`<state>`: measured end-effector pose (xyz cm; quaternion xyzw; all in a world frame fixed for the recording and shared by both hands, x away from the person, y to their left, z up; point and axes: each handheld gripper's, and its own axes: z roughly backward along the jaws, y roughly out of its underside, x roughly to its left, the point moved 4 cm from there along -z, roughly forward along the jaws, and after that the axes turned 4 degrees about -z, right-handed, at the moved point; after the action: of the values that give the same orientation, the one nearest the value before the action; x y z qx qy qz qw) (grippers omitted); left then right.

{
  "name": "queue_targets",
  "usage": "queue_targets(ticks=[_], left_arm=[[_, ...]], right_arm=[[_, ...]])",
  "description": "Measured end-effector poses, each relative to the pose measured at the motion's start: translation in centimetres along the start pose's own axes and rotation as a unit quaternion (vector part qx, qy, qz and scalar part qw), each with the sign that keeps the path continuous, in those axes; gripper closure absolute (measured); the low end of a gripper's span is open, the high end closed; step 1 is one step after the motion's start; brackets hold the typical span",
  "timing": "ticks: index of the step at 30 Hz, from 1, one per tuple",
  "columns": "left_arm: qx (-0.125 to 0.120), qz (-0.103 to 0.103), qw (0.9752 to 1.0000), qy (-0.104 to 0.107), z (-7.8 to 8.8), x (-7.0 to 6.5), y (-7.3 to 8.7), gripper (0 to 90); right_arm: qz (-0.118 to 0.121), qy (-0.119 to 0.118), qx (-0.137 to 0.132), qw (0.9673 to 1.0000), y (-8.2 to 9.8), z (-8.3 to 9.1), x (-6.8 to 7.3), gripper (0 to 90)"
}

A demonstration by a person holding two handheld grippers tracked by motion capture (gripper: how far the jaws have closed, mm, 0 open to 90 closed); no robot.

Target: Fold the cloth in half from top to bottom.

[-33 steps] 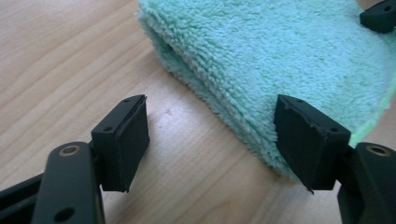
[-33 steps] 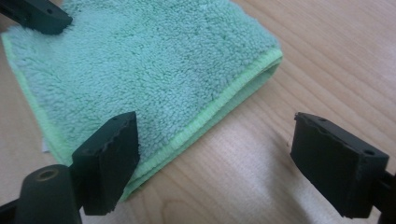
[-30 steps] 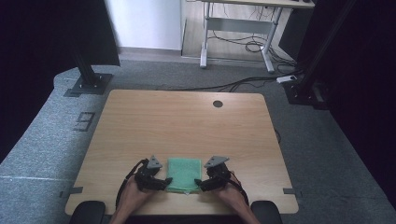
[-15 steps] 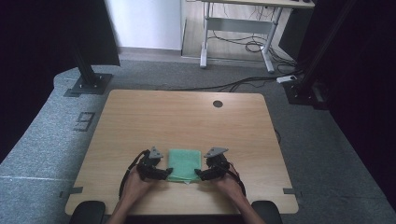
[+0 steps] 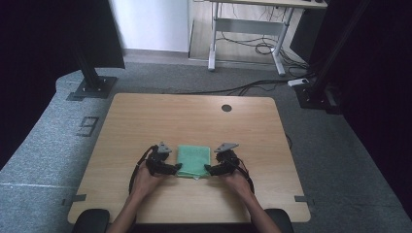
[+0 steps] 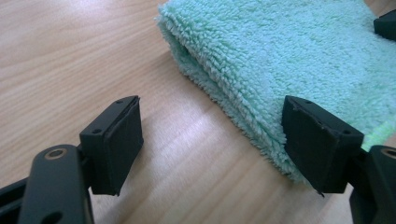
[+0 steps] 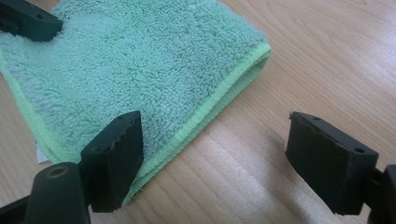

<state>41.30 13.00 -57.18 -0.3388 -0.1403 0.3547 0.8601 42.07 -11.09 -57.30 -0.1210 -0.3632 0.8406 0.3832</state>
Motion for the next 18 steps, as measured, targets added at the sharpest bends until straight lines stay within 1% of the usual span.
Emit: queue_targets(ticks=[5,8,9,13,15,18], left_arm=[[-0.001,0.000,1.0000,0.000,0.0,0.0,0.0,21.4],[-0.002,-0.003,1.0000,0.000,0.1,0.0,-0.1,21.2],[-0.003,-0.003,1.0000,0.000,0.2,-0.1,-0.2,20.8],[-0.012,-0.002,0.9999,0.003,1.1,-0.3,-0.7,20.5],[-0.017,-0.004,0.9998,0.008,1.7,-0.5,-0.9,19.6],[-0.020,-0.007,0.9997,0.009,2.5,-0.6,-1.1,17.3]], right_arm=[[0.001,-0.001,-0.002,1.0000,0.0,0.1,0.0,20.6],[0.001,-0.002,-0.001,1.0000,0.0,0.1,0.1,20.8],[0.004,-0.002,-0.002,1.0000,-0.1,0.2,0.1,21.0],[0.006,-0.008,-0.007,0.9999,-0.3,0.8,0.2,21.3],[0.006,-0.012,-0.012,0.9998,-0.4,1.2,0.3,21.2],[0.005,-0.020,-0.017,0.9997,-0.4,1.9,0.5,17.7]])
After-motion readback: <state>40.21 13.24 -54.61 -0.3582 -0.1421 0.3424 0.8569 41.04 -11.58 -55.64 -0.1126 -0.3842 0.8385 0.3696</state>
